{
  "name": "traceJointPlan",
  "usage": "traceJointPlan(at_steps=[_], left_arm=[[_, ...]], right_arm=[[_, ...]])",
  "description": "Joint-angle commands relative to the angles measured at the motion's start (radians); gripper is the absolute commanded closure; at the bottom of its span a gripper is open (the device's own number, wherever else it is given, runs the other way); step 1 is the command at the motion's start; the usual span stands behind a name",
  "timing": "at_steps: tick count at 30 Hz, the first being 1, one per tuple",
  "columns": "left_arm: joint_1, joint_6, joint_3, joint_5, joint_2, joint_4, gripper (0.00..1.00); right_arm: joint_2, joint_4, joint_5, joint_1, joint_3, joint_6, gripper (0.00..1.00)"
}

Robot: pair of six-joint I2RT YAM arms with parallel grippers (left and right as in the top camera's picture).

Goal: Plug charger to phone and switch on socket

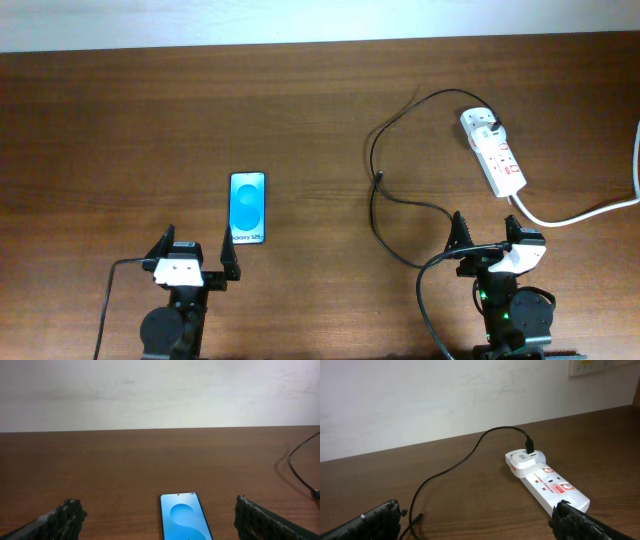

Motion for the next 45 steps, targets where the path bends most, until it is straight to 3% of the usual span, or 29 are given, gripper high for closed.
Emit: traceJointPlan(at_steps=[1, 7, 22, 33, 45], left_arm=[[0.002, 0.016, -0.009, 0.011, -0.005, 0.005, 0.01], [0.002, -0.06, -0.003, 0.065, -0.005, 0.005, 0.01], [0.002, -0.071, 0.173, 0.071, -0.004, -0.093, 0.01], [0.002, -0.104, 0.304, 0.071, 0.185, -0.089, 0.01], [0.002, -0.175, 0.332, 0.071, 0.186, -0.081, 0.01]], right_arm=[[-0.006, -0.001, 0.011, -0.006, -0.009, -0.006, 0.02], [-0.006, -0.001, 0.011, -0.006, -0.009, -0.006, 0.02], [-0.006, -0.001, 0.011, -0.006, -0.009, -0.006, 0.02], [-0.006, -0.001, 0.011, -0.006, -0.009, -0.006, 0.02], [-0.006, -0.001, 0.011, -0.006, -0.009, -0.006, 0.02]])
